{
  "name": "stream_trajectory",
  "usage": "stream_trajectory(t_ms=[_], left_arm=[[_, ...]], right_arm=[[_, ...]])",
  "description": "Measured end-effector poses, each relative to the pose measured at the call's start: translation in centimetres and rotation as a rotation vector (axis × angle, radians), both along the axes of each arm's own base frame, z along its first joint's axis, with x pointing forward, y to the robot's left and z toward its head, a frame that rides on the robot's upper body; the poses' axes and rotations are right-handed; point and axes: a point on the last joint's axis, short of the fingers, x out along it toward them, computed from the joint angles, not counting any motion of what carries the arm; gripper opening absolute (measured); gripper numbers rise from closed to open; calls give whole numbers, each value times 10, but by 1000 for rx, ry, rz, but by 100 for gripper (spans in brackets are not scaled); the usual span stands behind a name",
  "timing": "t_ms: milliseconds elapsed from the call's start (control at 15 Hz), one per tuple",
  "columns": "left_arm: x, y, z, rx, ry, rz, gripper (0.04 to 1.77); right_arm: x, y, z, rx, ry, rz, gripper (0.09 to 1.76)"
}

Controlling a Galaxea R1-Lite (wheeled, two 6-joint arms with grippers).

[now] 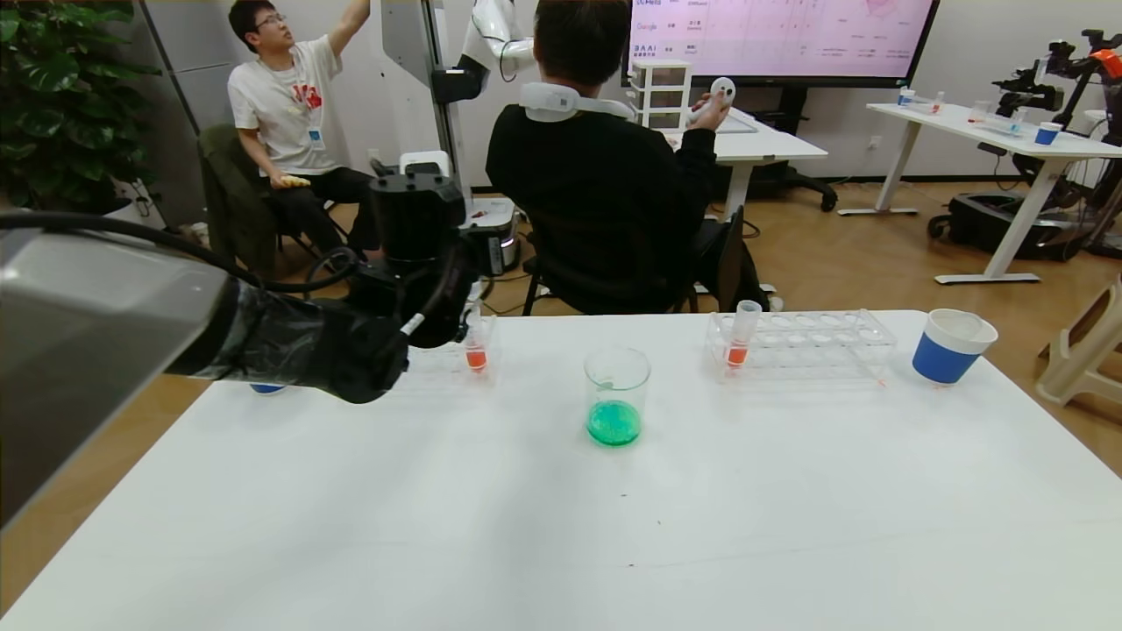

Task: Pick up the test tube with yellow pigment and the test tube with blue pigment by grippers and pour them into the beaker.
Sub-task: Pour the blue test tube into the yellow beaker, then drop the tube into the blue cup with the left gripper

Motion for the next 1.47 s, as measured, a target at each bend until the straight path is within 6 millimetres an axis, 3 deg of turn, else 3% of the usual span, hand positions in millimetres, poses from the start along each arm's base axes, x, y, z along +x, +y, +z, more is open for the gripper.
stream_trajectory(t_ms=[400,600,1000,1267,1467], left_arm=[[15,119,12,-5,-10,103,50],[18,163,12,-2,-10,150,50],[23,216,4,7,6,236,50],[17,263,-2,0,16,298,50],[20,270,-11,-3,38,316,50]], right_arm=[[0,0,0,0,0,0,174],[0,0,0,0,0,0,174],[0,0,0,0,1,0,174],[0,0,0,0,0,-1,174],[0,0,0,0,0,0,174]])
